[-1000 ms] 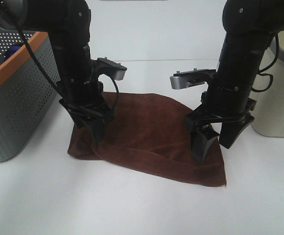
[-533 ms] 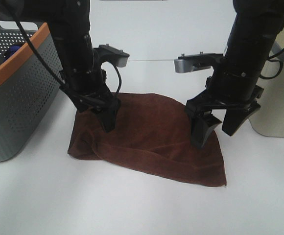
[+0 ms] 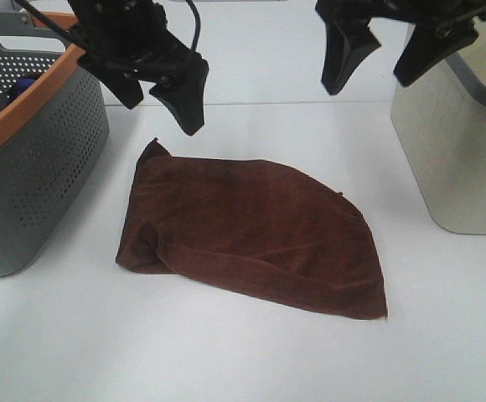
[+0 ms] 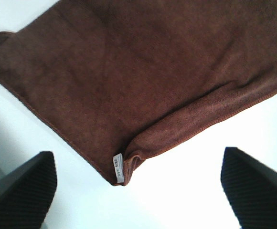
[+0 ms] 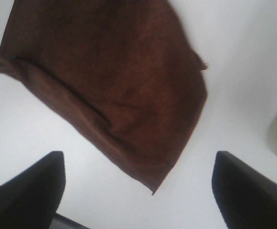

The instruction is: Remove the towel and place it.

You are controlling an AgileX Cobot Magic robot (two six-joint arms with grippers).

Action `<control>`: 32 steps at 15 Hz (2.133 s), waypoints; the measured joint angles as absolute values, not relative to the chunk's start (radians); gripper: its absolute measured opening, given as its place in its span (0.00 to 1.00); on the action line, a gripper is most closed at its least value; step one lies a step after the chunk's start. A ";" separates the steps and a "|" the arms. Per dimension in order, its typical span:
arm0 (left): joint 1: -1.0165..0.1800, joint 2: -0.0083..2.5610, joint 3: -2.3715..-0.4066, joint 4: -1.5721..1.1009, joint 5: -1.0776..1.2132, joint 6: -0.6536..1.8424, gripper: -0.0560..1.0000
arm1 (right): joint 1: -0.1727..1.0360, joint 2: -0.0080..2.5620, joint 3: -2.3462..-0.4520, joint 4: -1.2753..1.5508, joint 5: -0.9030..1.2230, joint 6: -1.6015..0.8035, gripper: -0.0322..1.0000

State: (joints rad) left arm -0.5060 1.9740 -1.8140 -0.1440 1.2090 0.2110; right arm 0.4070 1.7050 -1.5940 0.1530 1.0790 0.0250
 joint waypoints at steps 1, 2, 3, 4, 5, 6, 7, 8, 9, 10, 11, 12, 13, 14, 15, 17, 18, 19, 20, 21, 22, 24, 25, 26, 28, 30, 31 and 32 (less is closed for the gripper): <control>-0.490 1.950 -1.814 -0.130 1.210 0.189 0.88 | 0.395 1.699 -1.631 0.103 1.091 0.081 0.83; -0.460 1.922 -1.815 -0.115 1.210 0.152 0.88 | 0.361 1.698 -1.669 0.074 1.092 0.122 0.83; -0.423 1.893 -1.815 -0.097 1.210 0.109 0.88 | 0.317 1.696 -1.690 0.068 1.092 0.128 0.83; -0.384 1.865 -1.815 -0.081 1.211 0.069 0.88 | 0.244 1.678 -1.695 0.072 1.093 0.115 0.83; -0.343 1.836 -1.815 -0.054 1.212 0.041 0.88 | 0.201 1.655 -1.694 0.073 1.093 0.106 0.83; -0.311 1.805 -1.815 -0.027 1.212 0.028 0.88 | 0.187 1.641 -1.691 0.073 1.093 0.100 0.82; -0.277 1.772 -1.815 0.000 1.212 0.024 0.88 | 0.159 1.601 -1.673 0.074 1.093 0.095 0.82; -0.244 1.739 -1.804 0.016 1.212 0.022 0.88 | 0.145 1.560 -1.644 0.067 1.093 0.091 0.82; -0.204 1.701 -1.783 0.018 1.213 0.022 0.88 | 0.141 1.513 -1.606 0.049 1.094 0.090 0.81; -0.152 1.622 -1.719 0.025 1.213 0.022 0.88 | 0.141 1.428 -1.524 0.033 1.094 0.090 0.81; -0.120 1.563 -1.645 0.026 1.213 0.022 0.88 | 0.141 1.368 -1.459 0.031 1.094 0.090 0.80; -0.088 1.496 -1.562 0.026 1.212 0.022 0.88 | 0.141 1.301 -1.379 0.030 1.094 0.089 0.79; -0.049 1.416 -1.470 0.026 1.204 0.022 0.88 | 0.141 1.219 -1.305 0.030 1.094 0.090 0.78; -0.010 1.313 -1.366 0.028 1.180 0.022 0.88 | 0.141 1.132 -1.226 0.030 1.094 0.095 0.78; -0.010 1.313 -1.366 0.028 1.180 0.022 0.88 | 0.141 1.132 -1.226 0.030 1.094 0.095 0.78; 0.058 1.010 -1.123 0.050 1.089 0.022 0.88 | 0.141 0.857 -1.038 0.030 1.094 0.124 0.78; 0.060 0.906 -1.064 0.069 1.071 0.026 0.88 | 0.141 0.756 -0.984 0.040 1.095 0.126 0.78; 0.060 0.807 -1.005 0.090 1.060 0.037 0.88 | 0.141 0.674 -0.940 0.049 1.095 0.126 0.78; 0.060 0.720 -0.949 0.113 1.050 0.059 0.88 | 0.141 0.574 -0.892 0.055 1.095 0.126 0.78; 0.060 0.634 -0.904 0.132 1.039 0.075 0.88 | 0.141 0.490 -0.850 0.054 1.095 0.127 0.78; 0.061 0.543 -0.863 0.137 1.021 0.083 0.88 | 0.141 0.402 -0.810 0.045 1.095 0.126 0.78; 0.061 0.430 -0.803 0.137 0.996 0.086 0.88 | 0.141 0.250 -0.732 0.008 1.095 0.126 0.78; 0.061 0.331 -0.754 0.134 0.993 0.088 0.88 | 0.141 0.186 -0.696 -0.011 1.096 0.122 0.78; 0.061 0.270 -0.724 0.138 0.998 0.089 0.88 | 0.141 0.120 -0.668 -0.028 1.096 0.111 0.77; 0.061 0.172 -0.681 0.147 1.024 0.089 0.88 | 0.141 0.035 -0.635 -0.041 1.096 0.077 0.77; 0.061 0.066 -0.636 0.148 1.078 0.089 0.88 | 0.141 -0.005 -0.618 -0.050 1.096 0.037 0.77; 0.061 0.018 -0.621 0.135 1.102 0.089 0.88 | 0.141 -0.005 -0.605 -0.051 1.096 0.017 0.77; 0.061 -0.002 -0.607 0.114 1.124 0.089 0.88 | 0.141 -0.005 -0.580 -0.042 1.095 0.006 0.77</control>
State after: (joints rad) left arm 0.0610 -0.0020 -0.6070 0.1140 1.1240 0.0890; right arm 0.1410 -0.0050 -0.5800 -0.0420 1.0950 0.0060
